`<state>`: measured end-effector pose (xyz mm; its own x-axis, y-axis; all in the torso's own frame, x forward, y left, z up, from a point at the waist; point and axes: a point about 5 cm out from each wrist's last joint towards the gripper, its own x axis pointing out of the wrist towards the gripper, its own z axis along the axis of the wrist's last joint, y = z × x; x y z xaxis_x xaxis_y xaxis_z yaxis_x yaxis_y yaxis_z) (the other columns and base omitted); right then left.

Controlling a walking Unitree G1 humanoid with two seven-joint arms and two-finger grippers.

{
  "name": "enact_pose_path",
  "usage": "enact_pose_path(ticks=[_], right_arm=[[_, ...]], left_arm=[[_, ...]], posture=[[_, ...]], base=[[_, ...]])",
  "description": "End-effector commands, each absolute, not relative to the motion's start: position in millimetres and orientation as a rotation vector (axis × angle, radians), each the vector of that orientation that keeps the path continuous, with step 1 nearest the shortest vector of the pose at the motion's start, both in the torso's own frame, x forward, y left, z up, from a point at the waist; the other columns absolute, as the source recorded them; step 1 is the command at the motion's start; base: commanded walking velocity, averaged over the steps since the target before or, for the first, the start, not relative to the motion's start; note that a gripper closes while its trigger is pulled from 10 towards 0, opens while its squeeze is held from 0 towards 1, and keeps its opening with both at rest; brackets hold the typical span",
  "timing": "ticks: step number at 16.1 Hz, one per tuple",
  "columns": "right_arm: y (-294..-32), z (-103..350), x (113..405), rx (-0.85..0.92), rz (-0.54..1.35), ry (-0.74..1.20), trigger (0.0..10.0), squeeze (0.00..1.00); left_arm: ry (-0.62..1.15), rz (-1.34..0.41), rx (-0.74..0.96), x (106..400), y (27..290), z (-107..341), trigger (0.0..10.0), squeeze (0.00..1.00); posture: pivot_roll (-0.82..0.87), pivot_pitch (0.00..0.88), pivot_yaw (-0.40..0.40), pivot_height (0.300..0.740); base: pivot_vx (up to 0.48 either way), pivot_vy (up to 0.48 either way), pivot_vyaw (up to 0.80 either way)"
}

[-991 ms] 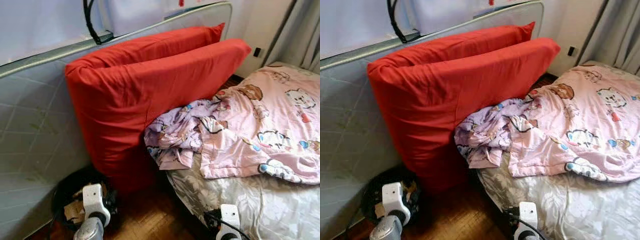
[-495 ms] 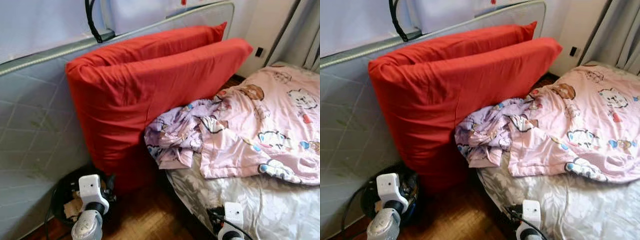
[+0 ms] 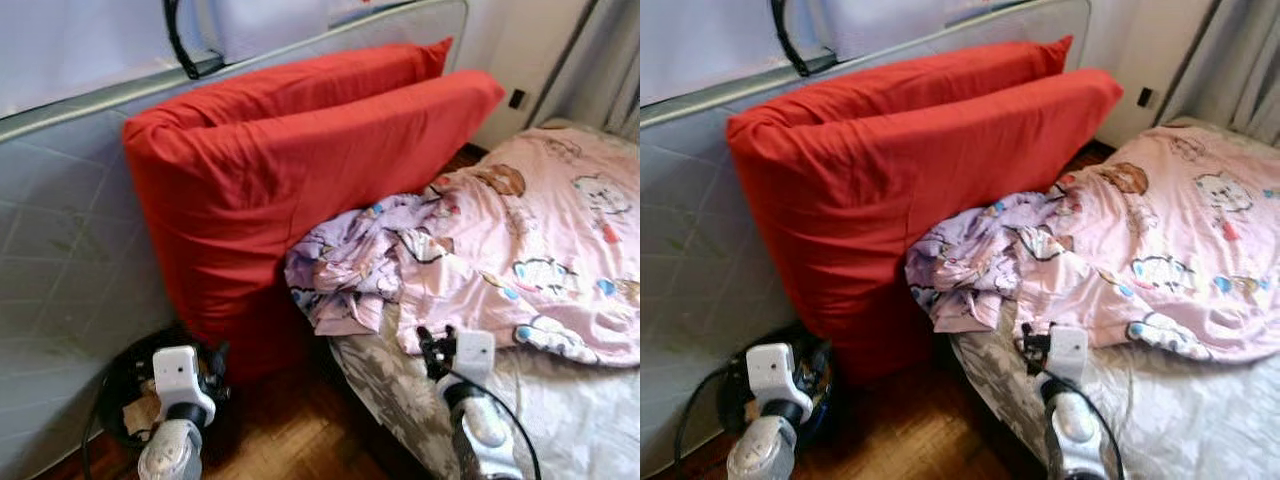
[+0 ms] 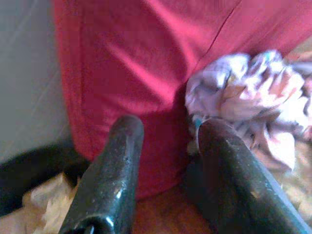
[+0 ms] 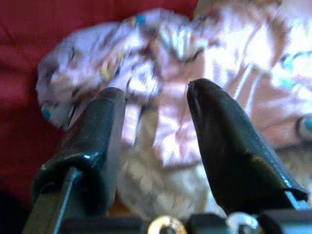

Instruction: Clean up the room

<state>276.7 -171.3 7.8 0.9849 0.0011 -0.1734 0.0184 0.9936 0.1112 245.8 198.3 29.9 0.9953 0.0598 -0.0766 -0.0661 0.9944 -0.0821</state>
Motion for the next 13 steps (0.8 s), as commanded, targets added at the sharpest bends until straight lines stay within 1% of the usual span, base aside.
enact_pose_path(ticks=[1,4,8,13], right_arm=[[-174.9,10.2,274.0,0.111,-0.016,0.149,10.0,0.00],[-170.9,5.1,266.7,0.115,0.001,0.157,10.0,0.00],[-168.6,4.4,264.3,0.120,0.011,0.165,10.0,0.00],[-167.9,0.4,264.5,0.110,0.016,0.200,10.0,0.00]], left_arm=[[0.088,0.067,-0.083,242.4,199.4,29.8,10.0,0.00],[0.096,0.069,-0.092,245.1,198.3,29.0,10.0,0.00],[0.107,0.066,-0.115,248.4,194.6,30.4,10.0,0.00],[0.110,0.067,-0.120,249.5,195.3,31.9,10.0,0.00]], posture=[[0.02,0.024,-0.007,0.740],[0.01,0.013,-0.004,0.740],[0.01,0.000,0.000,0.740],[0.01,0.036,0.000,0.740]], base=[[0.000,0.000,0.00],[0.000,0.000,0.00],[0.000,0.000,0.00],[0.000,0.000,0.00]])
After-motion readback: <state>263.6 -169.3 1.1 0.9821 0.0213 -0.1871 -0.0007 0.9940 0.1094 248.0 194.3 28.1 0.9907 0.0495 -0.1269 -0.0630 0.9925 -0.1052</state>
